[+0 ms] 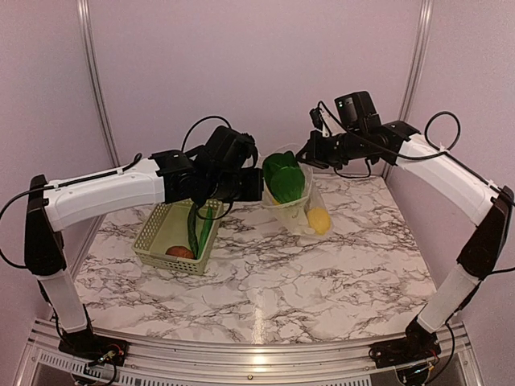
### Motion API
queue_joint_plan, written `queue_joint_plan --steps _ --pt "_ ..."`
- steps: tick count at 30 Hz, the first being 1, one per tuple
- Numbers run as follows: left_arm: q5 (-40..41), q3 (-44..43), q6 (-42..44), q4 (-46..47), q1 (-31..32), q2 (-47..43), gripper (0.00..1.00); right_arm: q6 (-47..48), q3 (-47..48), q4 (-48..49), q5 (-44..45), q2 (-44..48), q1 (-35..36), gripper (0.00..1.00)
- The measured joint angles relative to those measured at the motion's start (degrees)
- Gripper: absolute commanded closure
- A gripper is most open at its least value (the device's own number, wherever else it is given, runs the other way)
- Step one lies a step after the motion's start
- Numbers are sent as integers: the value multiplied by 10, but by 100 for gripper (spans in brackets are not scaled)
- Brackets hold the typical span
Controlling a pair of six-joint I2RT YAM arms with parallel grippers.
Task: Place the food in the zip-top bag and seal the zipper
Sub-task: Adjust the zipper food storage bag at the center of the board.
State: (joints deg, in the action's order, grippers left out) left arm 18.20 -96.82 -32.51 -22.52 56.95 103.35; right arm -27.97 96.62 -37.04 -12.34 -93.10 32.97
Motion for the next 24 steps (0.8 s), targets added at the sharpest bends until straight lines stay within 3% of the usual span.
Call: queue_joint_plan --steps 7,13,16,21,24 --pt "2 -31 4 5 -3 2 100 11 0 -13 5 -1 -2 100" --pt "-42 -16 3 68 -6 0 83 13 -1 -11 3 -1 -4 100" --pt "-59 1 2 87 -15 0 83 11 -1 -10 -7 -1 -6 100" --pt "-78 96 -33 135 -65 -22 96 13 0 -14 -10 -3 -7 100" --pt "-97 136 -50 144 -98 -27 92 14 -3 -14 -11 -4 -7 100"
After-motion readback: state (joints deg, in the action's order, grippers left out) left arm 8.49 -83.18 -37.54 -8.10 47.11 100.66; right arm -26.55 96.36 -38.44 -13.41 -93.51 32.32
